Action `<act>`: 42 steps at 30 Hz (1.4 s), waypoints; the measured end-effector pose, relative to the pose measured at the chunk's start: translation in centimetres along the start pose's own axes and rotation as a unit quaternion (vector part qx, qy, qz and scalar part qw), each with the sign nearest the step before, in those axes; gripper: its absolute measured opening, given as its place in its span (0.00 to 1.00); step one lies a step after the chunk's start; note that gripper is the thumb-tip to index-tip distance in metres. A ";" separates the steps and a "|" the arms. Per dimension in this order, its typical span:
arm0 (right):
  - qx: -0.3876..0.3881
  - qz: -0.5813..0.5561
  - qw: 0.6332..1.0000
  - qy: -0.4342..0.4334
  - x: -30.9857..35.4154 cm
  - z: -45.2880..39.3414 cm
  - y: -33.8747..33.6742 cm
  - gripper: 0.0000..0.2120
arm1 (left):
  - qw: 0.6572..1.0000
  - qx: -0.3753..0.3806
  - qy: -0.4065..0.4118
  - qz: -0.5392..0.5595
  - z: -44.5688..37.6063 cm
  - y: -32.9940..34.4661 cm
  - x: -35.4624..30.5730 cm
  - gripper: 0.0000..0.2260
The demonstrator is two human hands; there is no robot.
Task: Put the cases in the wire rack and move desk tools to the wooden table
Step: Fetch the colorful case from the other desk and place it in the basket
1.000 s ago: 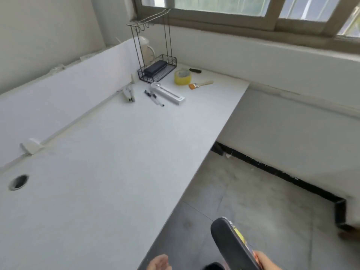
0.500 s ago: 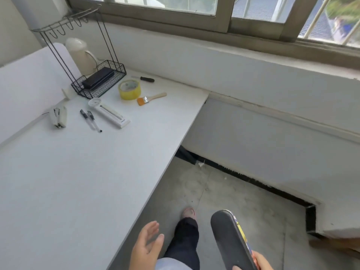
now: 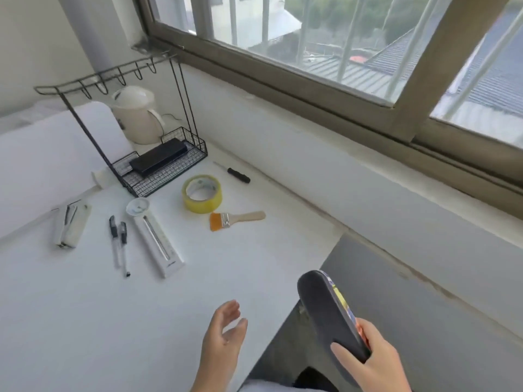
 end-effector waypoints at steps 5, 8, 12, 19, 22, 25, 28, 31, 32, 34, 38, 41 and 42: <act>0.088 0.029 0.995 -0.035 3.1 -9.0 0.5 0.15 | 0.988 -0.148 -0.035 0.014 -3.3 -0.4 1.0 0.21; 0.157 0.064 0.980 -0.106 7.2 -14.9 0.7 0.17 | 0.972 -0.232 -0.024 0.039 -5.4 -0.2 -0.1 0.20; 0.215 0.129 0.936 -0.245 13.3 -21.4 1.5 0.16 | 0.948 -0.305 -0.002 0.094 -8.0 0.6 -3.5 0.15; 0.231 0.095 0.881 -0.403 20.4 -26.2 3.8 0.17 | 0.915 -0.348 0.000 0.204 -11.8 2.4 -7.3 0.09; 0.192 0.109 0.819 -0.530 23.8 -26.0 5.3 0.22 | 0.916 -0.304 -0.014 0.262 -14.1 2.3 -9.6 0.09; 0.162 0.096 0.779 -0.598 27.6 -26.4 6.2 0.18 | 0.918 -0.301 -0.022 0.256 -16.5 0.3 -11.8 0.08; 0.153 0.100 0.754 -0.631 30.9 -28.0 7.1 0.19 | 0.932 -0.285 -0.021 0.220 -19.5 -1.6 -13.8 0.07; 0.183 0.067 0.811 -0.552 33.2 -31.4 8.4 0.31 | 0.940 -0.267 0.030 0.210 -22.9 -3.6 -15.2 0.10; 0.203 0.052 0.836 -0.507 33.6 -32.8 9.1 0.35 | 0.941 -0.260 0.044 0.211 -24.0 -4.2 -15.4 0.16; 0.241 0.047 0.857 -0.454 34.3 -34.8 10.9 0.41 | 0.942 -0.257 0.054 0.208 -26.3 -5.5 -15.2 0.21; 0.220 0.034 0.880 -0.419 36.2 -38.2 12.9 0.41 | 0.926 -0.260 0.070 0.265 -30.4 -7.9 -14.9 0.15; 0.166 0.043 0.891 -0.419 38.3 -40.1 14.3 0.37 | 0.913 -0.286 0.070 0.283 -33.4 -9.8 -15.2 0.12; 0.153 0.052 0.893 -0.421 39.2 -40.6 14.9 0.36 | 0.921 -0.296 0.066 0.243 -34.4 -10.3 -15.4 0.11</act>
Point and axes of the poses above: each hand's wrist, its own z-axis away from the middle knuckle, its own y-axis out of the palm, x = y × z, the point moved 7 cm from there along -z, towards the middle knuckle, and after that the axes turned 15 degrees about z, right-handed, at the moved point
